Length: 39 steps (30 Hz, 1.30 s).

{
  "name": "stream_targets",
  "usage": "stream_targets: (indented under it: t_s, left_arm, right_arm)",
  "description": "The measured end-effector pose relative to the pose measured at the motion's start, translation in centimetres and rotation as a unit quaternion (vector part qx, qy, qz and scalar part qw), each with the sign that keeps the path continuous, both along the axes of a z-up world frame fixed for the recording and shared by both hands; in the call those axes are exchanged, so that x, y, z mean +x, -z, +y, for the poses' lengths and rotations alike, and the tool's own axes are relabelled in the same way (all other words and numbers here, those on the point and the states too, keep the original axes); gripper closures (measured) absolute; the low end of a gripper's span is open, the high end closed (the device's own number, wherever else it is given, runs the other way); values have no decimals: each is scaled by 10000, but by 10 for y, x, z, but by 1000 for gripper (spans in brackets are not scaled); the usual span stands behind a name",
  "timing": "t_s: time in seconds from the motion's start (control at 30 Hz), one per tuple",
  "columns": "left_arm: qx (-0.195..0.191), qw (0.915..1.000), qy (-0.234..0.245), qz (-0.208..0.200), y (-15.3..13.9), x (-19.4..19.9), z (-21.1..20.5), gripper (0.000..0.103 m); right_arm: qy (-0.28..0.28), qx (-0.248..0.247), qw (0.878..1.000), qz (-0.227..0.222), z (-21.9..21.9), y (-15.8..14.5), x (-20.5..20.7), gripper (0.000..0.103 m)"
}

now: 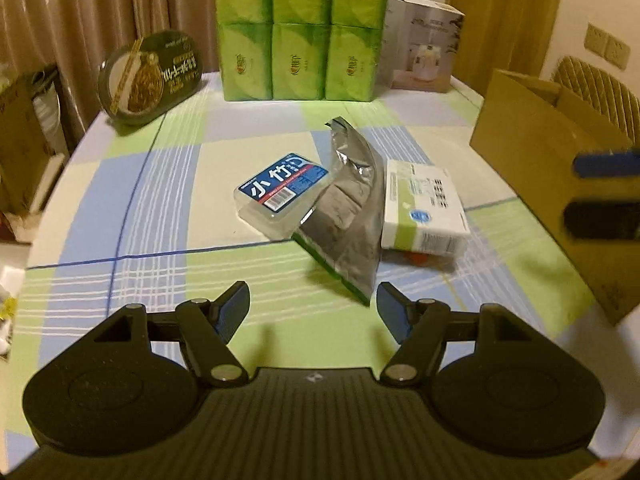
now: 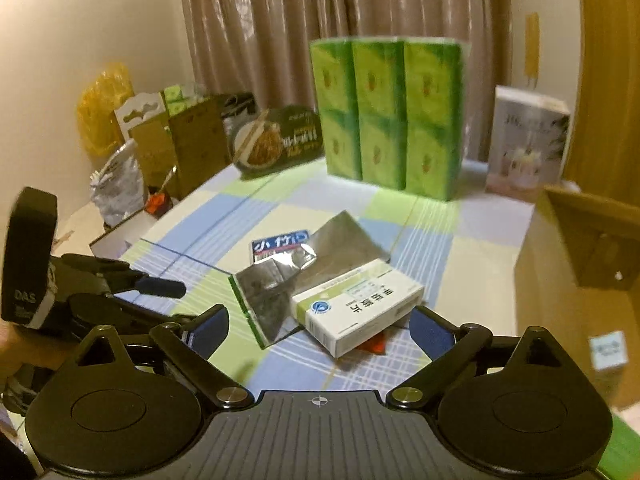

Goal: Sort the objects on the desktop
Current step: 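Grasp the white medicine box with the right tool while the left tool approaches the foil pouch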

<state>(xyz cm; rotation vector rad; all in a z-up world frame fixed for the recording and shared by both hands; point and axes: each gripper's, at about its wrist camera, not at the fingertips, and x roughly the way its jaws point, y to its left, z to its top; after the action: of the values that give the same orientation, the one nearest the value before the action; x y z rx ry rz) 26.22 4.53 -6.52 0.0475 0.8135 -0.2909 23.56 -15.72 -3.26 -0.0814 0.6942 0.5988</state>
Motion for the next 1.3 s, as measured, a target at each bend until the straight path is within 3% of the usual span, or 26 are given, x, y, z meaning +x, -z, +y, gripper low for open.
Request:
stream_targets:
  t_s: [0.13, 0.27, 0.43, 0.63, 0.93, 0.97, 1.13, 1.3]
  left_arm:
    - [-106, 9999, -93, 48, 4, 22, 1, 39]
    - [-217, 9997, -64, 123, 7, 40, 2, 53]
    - [-437, 9986, -158, 246, 13, 55, 11, 54]
    - [-637, 9975, -105, 281, 15, 63, 10, 54]
    - [-412, 9987, 161, 257, 21, 66, -1, 50]
    - [-401, 9987, 185, 254, 21, 66, -3, 50]
    - [-445, 9984, 231, 276, 23, 70, -9, 50]
    - [-363, 9986, 236, 311, 24, 72, -20, 54]
  right_arm:
    - [131, -21, 9990, 421, 8, 22, 29, 9]
    - [403, 153, 9951, 894, 6, 39, 54, 9]
    - [714, 432, 9888, 1235, 2, 52, 81, 9]
    - [822, 574, 9852, 1391, 10, 55, 100, 8]
    - [806, 34, 9863, 1436, 16, 70, 110, 6]
    - [802, -22, 9862, 1446, 14, 70, 110, 7]
    - [726, -110, 9874, 1400, 8, 62, 107, 40]
    - [857, 86, 9845, 1527, 0, 62, 110, 41]
